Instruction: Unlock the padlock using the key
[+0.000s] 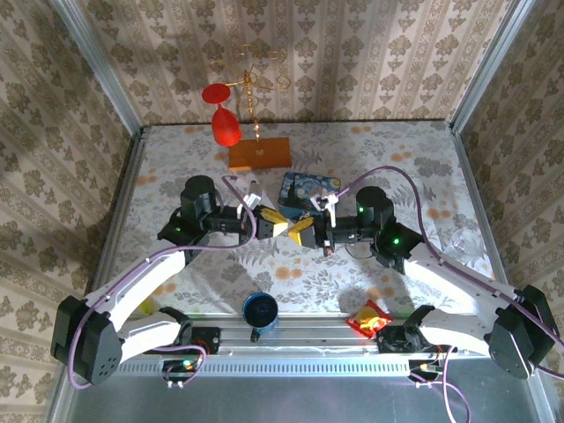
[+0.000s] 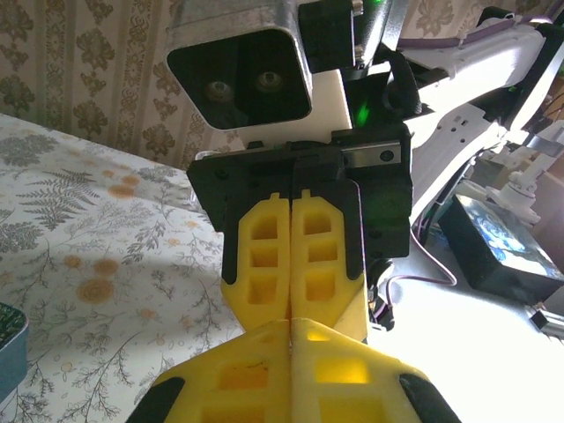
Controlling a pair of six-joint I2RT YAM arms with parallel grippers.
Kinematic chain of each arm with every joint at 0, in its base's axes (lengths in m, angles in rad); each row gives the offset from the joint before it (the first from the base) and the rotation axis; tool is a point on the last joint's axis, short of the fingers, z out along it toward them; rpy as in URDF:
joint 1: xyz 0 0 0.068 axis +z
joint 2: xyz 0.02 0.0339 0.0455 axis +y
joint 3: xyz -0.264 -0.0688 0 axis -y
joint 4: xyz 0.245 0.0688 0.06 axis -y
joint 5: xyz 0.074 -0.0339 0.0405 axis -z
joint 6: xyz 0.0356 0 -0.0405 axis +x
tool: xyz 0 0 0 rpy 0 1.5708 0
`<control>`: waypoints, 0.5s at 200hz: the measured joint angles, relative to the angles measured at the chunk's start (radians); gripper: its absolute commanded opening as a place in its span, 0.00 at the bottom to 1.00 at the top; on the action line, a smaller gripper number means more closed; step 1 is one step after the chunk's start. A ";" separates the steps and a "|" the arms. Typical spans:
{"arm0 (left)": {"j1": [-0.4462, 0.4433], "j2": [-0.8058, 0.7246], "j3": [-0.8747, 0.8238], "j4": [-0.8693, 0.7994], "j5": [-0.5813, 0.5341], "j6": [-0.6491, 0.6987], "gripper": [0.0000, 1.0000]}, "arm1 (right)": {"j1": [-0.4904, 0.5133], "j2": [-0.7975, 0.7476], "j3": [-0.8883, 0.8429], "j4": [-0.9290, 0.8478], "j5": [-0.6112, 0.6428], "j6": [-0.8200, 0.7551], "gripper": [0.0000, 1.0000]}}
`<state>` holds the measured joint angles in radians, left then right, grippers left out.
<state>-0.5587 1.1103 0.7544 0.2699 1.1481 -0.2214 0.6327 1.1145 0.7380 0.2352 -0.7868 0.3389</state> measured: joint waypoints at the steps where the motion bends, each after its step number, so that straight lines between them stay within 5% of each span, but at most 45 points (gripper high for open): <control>1: 0.000 0.000 0.000 0.001 0.000 -0.001 0.00 | 0.000 0.000 0.000 0.000 0.000 0.000 0.00; 8: 0.003 -0.001 -0.003 0.011 0.000 -0.008 0.02 | 0.000 -0.003 0.000 0.000 0.006 0.000 0.00; 26: 0.007 -0.001 -0.009 0.039 -0.011 -0.032 0.53 | 0.000 -0.011 -0.001 0.000 0.024 0.000 0.00; 57: 0.043 -0.002 -0.023 0.076 -0.091 -0.084 0.99 | -0.004 -0.050 -0.011 -0.029 0.094 0.001 0.00; 100: 0.042 -0.013 -0.029 0.038 -0.336 -0.104 1.00 | -0.035 -0.087 -0.037 -0.113 0.280 0.020 0.00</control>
<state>-0.5171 1.0973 0.7258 0.3077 0.8116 -0.3256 0.5980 1.0279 0.7006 0.1223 -0.5072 0.3588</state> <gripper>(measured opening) 0.999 0.039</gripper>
